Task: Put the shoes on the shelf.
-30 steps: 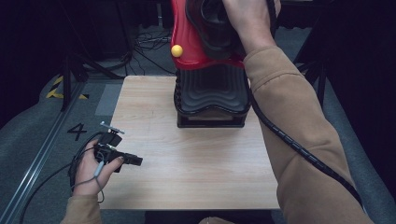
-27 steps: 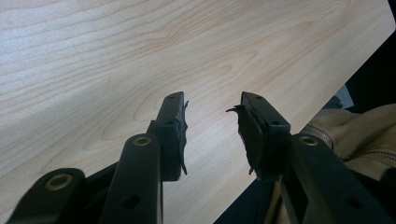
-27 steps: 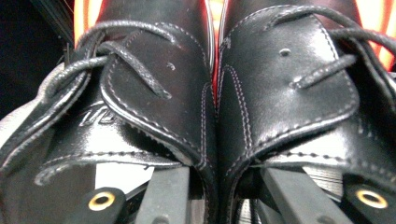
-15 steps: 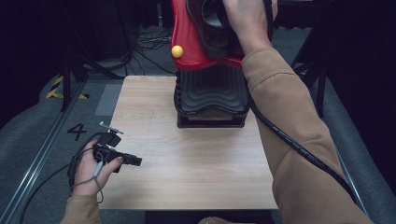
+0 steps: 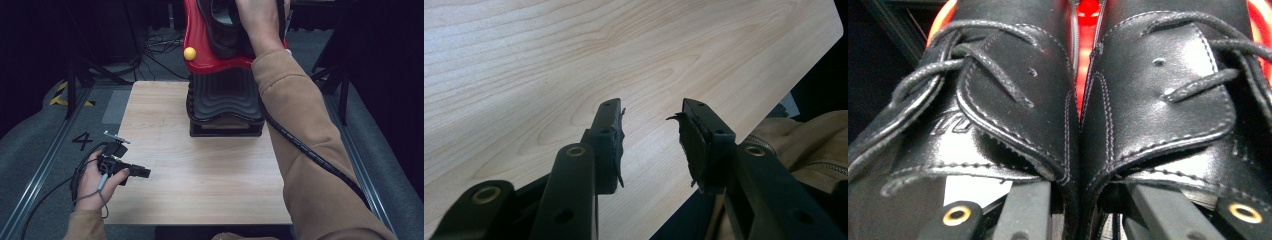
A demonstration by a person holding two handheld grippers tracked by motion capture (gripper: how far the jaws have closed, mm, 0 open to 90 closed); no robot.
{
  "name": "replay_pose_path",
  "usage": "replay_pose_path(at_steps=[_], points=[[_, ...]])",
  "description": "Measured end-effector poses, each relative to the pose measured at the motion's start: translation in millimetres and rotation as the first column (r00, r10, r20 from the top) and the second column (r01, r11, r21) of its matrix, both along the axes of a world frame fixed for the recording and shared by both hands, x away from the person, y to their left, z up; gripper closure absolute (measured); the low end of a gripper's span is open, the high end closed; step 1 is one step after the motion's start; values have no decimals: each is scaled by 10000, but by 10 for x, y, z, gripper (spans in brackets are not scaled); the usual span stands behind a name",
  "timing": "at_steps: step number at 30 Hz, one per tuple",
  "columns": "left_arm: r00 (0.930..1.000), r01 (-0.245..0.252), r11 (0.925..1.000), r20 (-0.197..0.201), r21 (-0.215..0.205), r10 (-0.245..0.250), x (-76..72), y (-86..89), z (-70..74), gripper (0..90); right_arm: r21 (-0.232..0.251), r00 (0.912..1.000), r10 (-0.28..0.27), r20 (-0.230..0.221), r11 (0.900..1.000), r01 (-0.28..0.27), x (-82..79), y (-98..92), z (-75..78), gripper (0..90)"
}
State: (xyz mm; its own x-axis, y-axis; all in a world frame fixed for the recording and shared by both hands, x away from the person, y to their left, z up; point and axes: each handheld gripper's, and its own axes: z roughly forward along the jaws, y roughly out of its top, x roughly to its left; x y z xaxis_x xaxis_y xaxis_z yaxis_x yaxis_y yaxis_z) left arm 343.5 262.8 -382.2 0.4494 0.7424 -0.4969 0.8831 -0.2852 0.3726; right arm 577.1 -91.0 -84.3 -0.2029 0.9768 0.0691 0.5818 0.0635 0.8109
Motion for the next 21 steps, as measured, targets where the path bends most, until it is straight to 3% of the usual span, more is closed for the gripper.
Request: replay_pose_path(at_steps=[7,11,18,21], points=[[10000,-6,10000,-71,33,6,16,-3,-9,616,-61,9998,-57,197,10000,58,32,-1,-56,778],[9999,113,9999,-9,73,-113,18,-46,7,616,-482,9996,40,286,9988,-26,-31,76,-59,757],[9998,216,9997,3,127,-217,41,-86,23,615,61,9999,60,-86,10000,-60,-83,19,-51,710],[9995,317,9994,19,119,-317,62,-117,35,614,465,9995,228,-237,9987,-217,-92,-21,-60,642]])
